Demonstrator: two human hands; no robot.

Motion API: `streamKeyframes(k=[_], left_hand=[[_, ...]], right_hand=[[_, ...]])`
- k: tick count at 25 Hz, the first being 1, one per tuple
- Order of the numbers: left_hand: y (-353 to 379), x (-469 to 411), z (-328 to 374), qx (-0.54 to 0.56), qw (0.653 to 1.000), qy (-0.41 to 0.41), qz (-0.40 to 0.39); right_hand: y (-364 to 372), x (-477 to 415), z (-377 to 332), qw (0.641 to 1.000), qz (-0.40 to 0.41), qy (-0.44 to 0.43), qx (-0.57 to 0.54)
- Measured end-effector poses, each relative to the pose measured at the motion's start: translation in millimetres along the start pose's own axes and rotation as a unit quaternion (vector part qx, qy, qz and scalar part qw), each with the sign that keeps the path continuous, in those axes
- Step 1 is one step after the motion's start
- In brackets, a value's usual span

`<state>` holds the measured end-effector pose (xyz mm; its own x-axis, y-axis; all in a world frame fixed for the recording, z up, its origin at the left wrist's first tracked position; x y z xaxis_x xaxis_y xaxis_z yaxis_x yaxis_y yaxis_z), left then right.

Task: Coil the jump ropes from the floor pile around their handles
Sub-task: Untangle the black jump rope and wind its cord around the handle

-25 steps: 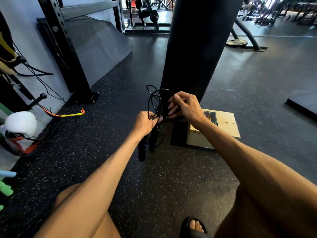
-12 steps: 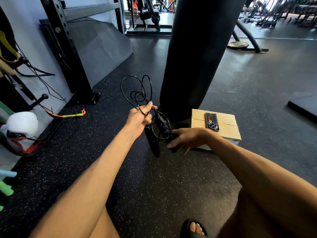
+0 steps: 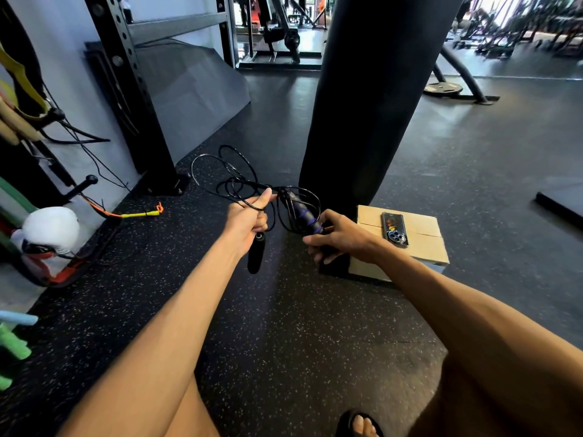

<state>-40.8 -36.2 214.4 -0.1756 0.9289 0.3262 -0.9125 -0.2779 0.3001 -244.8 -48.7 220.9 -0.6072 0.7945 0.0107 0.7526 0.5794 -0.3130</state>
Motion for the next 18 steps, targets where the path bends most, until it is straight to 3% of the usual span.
streamKeyframes(k=[7, 12, 18], left_hand=[[0.0, -10.1, -6.0, 0.102, 0.993, -0.048, -0.020], [18.0, -4.0, -21.1, 0.095, 0.992, -0.084, -0.012], [1.0, -8.4, -19.9, 0.128, 0.984, -0.082, 0.089]], right_hand=[[1.8, 3.3, -20.0, 0.996, 0.053, -0.068, 0.020], [-1.2, -3.0, -24.1, 0.991, 0.104, -0.064, 0.048], [6.1, 1.5, -16.8, 0.987, 0.028, -0.088, 0.128]])
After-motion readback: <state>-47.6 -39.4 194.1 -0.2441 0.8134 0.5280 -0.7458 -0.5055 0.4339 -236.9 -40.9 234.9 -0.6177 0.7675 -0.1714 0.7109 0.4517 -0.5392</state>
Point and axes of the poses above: each hand's wrist, its own x-axis away from the middle knuckle, its own y-axis out of the palm, z = x × y, the point moved 4 cm from there along -x, towards the middle knuckle, and after that the axes turned 15 degrees about -y, right-handed, at the moved point
